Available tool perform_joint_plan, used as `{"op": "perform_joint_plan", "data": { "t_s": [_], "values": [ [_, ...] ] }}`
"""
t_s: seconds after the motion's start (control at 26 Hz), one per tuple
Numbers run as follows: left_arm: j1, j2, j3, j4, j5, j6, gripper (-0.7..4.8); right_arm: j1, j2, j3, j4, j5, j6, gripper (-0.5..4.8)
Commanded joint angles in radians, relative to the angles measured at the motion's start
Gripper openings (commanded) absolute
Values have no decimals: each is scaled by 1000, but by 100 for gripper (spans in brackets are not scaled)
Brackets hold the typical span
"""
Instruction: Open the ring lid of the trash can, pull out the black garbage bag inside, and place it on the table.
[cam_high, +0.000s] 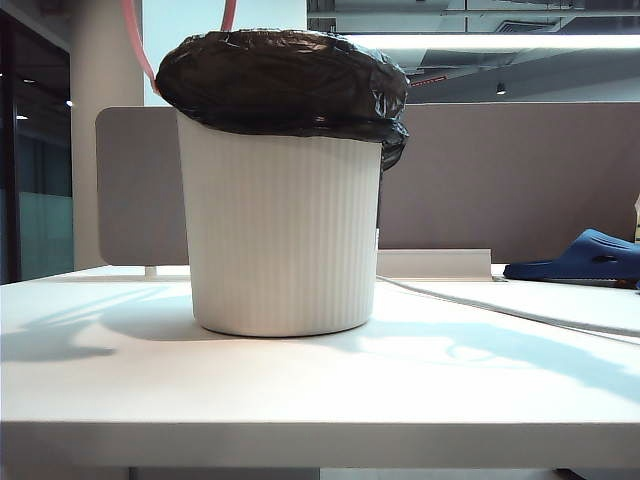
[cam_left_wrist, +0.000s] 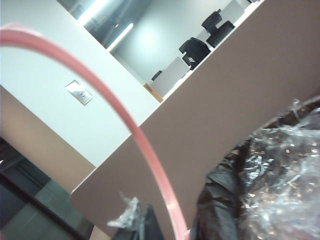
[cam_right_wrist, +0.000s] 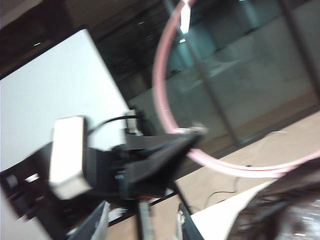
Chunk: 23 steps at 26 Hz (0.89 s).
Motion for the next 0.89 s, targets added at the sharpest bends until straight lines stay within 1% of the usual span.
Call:
{"op": "perform_joint_plan", "data": {
  "t_s": [0.04, 0.12, 0.23, 0.31, 0.39, 0.5, 0.58, 0.62, 0.69, 0.77, 0.89],
  "values": [
    [27, -16, 14, 10, -5, -7, -6, 0, -9, 3, -166, 87, -192, 171],
    [42, -20, 27, 0, -6, -32, -6, 0, -10, 3, -224, 126, -270, 171],
    [68, -29, 50, -39, 0, -89, -6, 0, -10, 3, -275, 177, -344, 171],
    [100, -32, 67, -72, 18, -130, -6, 1, -10, 4, -296, 219, -396, 171],
    [116, -32, 72, -82, 22, -150, -6, 1, -10, 4, -299, 246, -414, 171],
    [124, -36, 72, -91, 36, -153, -6, 1, -11, 26, -340, 275, -452, 171],
    [124, -37, 72, -93, 40, -156, -6, 1, -11, 70, -426, 274, -503, 171],
    [124, -38, 73, -93, 41, -156, -6, 1, -11, 122, -525, 275, -562, 171],
    [124, -38, 74, -95, 41, -158, -6, 2, -11, 218, -667, 290, -641, 171],
    [124, -38, 76, -98, 41, -161, -6, 2, -11, 301, -751, 304, -674, 171],
    [124, -44, 78, -108, 41, -168, -6, 2, -11, 404, -830, 315, -702, 171]
  ]
}}
